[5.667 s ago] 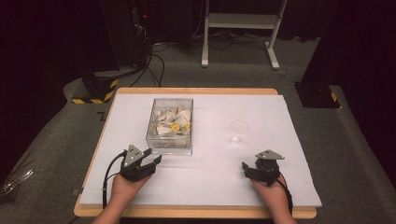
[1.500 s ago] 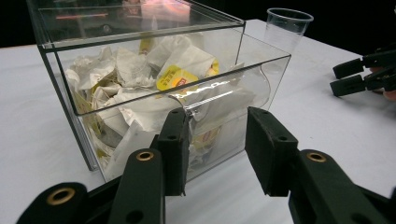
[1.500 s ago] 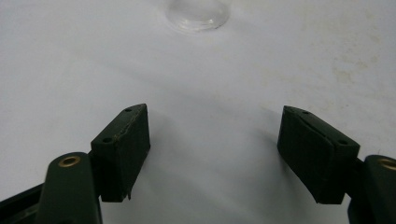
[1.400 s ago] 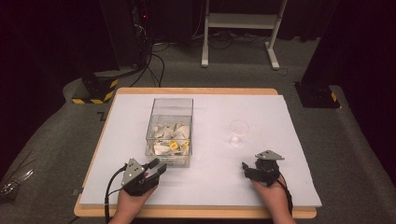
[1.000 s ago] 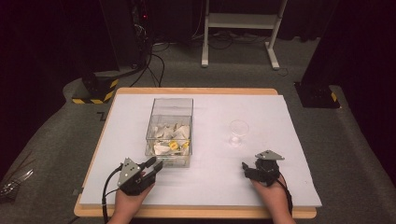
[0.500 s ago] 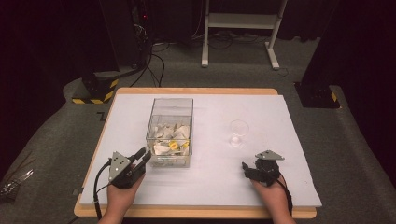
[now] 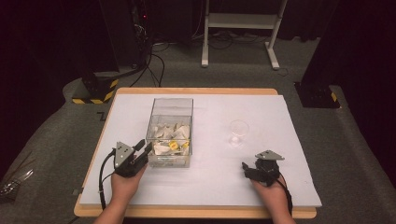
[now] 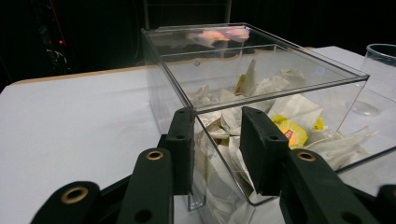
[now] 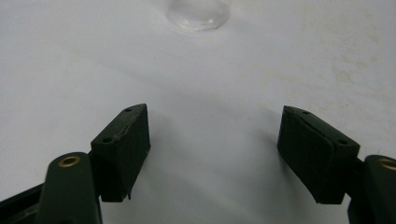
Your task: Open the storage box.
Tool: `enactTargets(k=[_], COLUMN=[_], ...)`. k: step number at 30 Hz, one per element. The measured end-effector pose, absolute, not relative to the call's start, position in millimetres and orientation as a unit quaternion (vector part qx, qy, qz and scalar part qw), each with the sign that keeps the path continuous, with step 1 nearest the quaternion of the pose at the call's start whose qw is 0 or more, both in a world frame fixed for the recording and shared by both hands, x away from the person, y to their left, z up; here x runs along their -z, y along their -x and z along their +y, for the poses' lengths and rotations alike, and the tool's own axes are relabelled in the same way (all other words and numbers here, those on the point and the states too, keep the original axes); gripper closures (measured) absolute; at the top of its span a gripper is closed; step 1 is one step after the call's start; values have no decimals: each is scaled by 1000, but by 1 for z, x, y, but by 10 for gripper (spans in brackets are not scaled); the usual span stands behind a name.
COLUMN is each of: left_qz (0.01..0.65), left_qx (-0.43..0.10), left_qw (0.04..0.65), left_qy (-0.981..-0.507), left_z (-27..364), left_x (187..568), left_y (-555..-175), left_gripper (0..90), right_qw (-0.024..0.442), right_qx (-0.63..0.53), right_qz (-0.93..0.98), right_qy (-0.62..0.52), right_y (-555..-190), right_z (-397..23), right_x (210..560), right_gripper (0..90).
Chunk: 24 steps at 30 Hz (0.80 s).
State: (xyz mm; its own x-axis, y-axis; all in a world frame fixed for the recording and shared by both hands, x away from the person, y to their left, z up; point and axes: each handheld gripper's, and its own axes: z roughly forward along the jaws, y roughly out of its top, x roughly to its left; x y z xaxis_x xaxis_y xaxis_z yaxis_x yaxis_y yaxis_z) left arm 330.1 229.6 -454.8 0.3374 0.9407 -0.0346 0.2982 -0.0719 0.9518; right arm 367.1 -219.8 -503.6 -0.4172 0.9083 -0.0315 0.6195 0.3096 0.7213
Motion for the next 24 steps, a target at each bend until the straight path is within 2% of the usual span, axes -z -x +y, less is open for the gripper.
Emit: enactTargets(k=[10,24], left_qz=[487,497], left_qx=[-332,-327], left_qw=[474,470], left_qy=[-654,-651], left_z=[225,227], left_x=[461,463], left_y=[-338,-345], left_gripper=[577,537], right_qw=[224,224], right_qx=[-322,-323], right_qz=[778,777], right_qy=[-491,-491], right_y=[-367,-367], right_z=[-220,-220], right_x=[504,504], right_gripper=[252,252])
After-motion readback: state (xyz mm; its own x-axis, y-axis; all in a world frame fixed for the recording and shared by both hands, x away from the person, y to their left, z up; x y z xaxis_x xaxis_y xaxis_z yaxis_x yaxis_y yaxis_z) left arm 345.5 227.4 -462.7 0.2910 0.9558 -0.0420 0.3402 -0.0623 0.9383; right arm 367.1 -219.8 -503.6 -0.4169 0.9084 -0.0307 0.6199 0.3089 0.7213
